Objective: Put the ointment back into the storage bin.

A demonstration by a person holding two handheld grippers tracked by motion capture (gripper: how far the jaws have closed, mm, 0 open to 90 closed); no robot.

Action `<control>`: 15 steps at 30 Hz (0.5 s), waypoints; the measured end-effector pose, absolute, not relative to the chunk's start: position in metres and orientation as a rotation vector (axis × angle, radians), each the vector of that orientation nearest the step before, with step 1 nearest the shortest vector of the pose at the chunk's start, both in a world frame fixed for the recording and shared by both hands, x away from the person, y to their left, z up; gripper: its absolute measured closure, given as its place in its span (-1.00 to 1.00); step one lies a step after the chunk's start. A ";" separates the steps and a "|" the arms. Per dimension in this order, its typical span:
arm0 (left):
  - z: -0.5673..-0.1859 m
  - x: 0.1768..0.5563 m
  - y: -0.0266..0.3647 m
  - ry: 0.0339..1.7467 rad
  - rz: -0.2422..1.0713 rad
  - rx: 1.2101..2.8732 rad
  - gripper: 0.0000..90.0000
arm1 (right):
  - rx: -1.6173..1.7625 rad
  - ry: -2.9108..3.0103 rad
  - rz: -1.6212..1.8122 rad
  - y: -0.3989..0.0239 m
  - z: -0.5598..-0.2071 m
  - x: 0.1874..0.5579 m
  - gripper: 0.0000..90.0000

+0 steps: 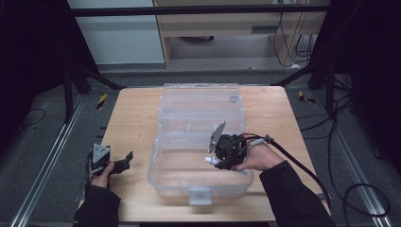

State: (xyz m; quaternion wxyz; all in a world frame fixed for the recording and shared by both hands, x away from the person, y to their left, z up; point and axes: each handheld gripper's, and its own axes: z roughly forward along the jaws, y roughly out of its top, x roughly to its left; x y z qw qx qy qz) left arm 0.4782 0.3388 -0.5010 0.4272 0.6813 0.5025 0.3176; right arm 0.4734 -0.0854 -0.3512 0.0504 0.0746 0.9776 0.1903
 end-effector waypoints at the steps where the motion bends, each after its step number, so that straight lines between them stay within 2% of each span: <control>1: -0.501 0.478 0.339 1.256 0.794 1.702 -0.97 | 0.222 2.985 0.570 -0.085 -0.354 0.474 0.55; 15: -0.501 0.478 0.339 1.255 0.793 1.702 -0.96 | 0.164 3.032 0.469 -0.082 -0.382 0.475 0.55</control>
